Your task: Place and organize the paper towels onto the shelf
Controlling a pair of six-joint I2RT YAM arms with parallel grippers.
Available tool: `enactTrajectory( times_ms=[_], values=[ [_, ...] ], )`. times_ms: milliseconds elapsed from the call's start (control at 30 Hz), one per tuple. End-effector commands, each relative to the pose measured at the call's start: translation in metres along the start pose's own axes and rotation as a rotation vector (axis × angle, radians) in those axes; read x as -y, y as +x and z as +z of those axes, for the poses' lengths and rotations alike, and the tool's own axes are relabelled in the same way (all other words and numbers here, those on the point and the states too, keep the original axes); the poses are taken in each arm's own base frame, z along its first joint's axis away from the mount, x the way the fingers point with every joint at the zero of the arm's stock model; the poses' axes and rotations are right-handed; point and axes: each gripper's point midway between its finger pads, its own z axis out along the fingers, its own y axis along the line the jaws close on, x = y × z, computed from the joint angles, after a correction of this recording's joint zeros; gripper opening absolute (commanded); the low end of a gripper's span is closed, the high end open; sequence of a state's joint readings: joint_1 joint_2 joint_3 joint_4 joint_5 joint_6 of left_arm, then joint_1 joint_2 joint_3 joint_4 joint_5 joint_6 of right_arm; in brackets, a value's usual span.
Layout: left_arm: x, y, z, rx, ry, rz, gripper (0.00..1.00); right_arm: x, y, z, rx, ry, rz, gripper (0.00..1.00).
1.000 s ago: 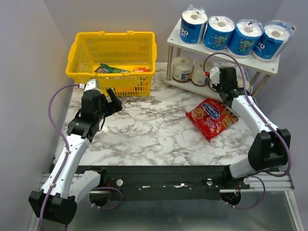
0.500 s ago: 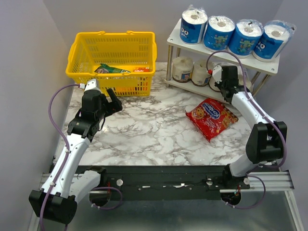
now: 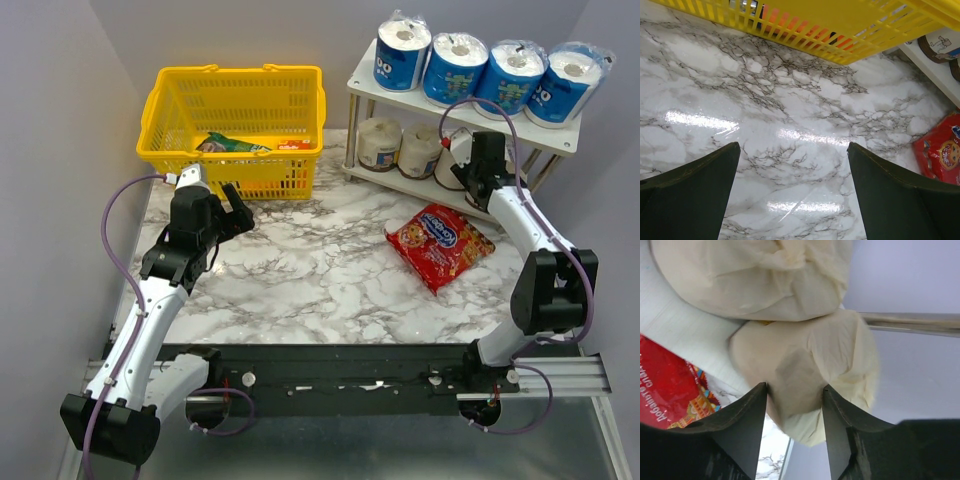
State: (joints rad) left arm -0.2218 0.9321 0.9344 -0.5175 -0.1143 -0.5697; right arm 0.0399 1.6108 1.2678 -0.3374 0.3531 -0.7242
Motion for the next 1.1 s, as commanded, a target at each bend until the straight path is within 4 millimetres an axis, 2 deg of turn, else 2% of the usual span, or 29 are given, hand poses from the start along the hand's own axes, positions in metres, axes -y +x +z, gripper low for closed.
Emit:
enactTrajectory(
  times_ms=[0, 100, 200, 233, 367, 400, 500, 633, 867, 967, 1000, 1067],
  values=[
    [-0.001, 0.001, 0.001, 0.001, 0.003, 0.007, 0.99, 0.026, -0.023, -0.007, 0.083, 0.062, 0.033, 0.59],
    [-0.001, 0.002, 0.002, -0.003, 0.004, 0.007, 0.99, 0.029, -0.023, -0.012, 0.084, 0.074, 0.028, 0.60],
    [0.000, 0.002, 0.002, -0.002, 0.008, 0.007, 0.99, 0.030, -0.024, -0.024, 0.111, 0.069, 0.037, 0.58],
    [0.001, 0.002, 0.002, -0.005, 0.014, 0.005, 0.99, 0.032, -0.026, -0.033, 0.133, 0.073, 0.049, 0.57],
    [0.002, 0.002, 0.002, -0.007, 0.021, 0.005, 0.99, 0.016, -0.022, -0.047, 0.157, 0.024, 0.057, 0.51],
    [0.002, 0.002, 0.002, -0.008, 0.022, 0.004, 0.99, 0.005, -0.018, -0.047, 0.150, 0.002, 0.049, 0.48],
    [0.002, 0.004, 0.002, -0.012, 0.022, 0.004, 0.99, -0.006, -0.010, -0.051, 0.144, -0.018, 0.053, 0.39],
    [0.003, 0.003, 0.002, -0.010, 0.028, 0.002, 0.99, -0.026, 0.004, -0.046, 0.121, -0.060, 0.054, 0.36],
    [0.002, 0.003, 0.001, -0.006, 0.025, 0.003, 0.99, -0.035, 0.016, -0.022, 0.083, -0.023, -0.004, 0.34],
    [0.001, 0.002, 0.001, -0.005, 0.019, 0.005, 0.99, -0.026, 0.022, -0.010, 0.050, 0.052, -0.027, 0.33],
    [0.001, 0.003, 0.002, -0.007, 0.018, 0.006, 0.99, -0.018, 0.019, -0.008, 0.054, 0.089, -0.024, 0.33],
    [0.001, 0.002, 0.002, -0.004, 0.014, 0.005, 0.99, -0.015, 0.018, 0.000, 0.044, 0.104, -0.036, 0.33]
  ],
)
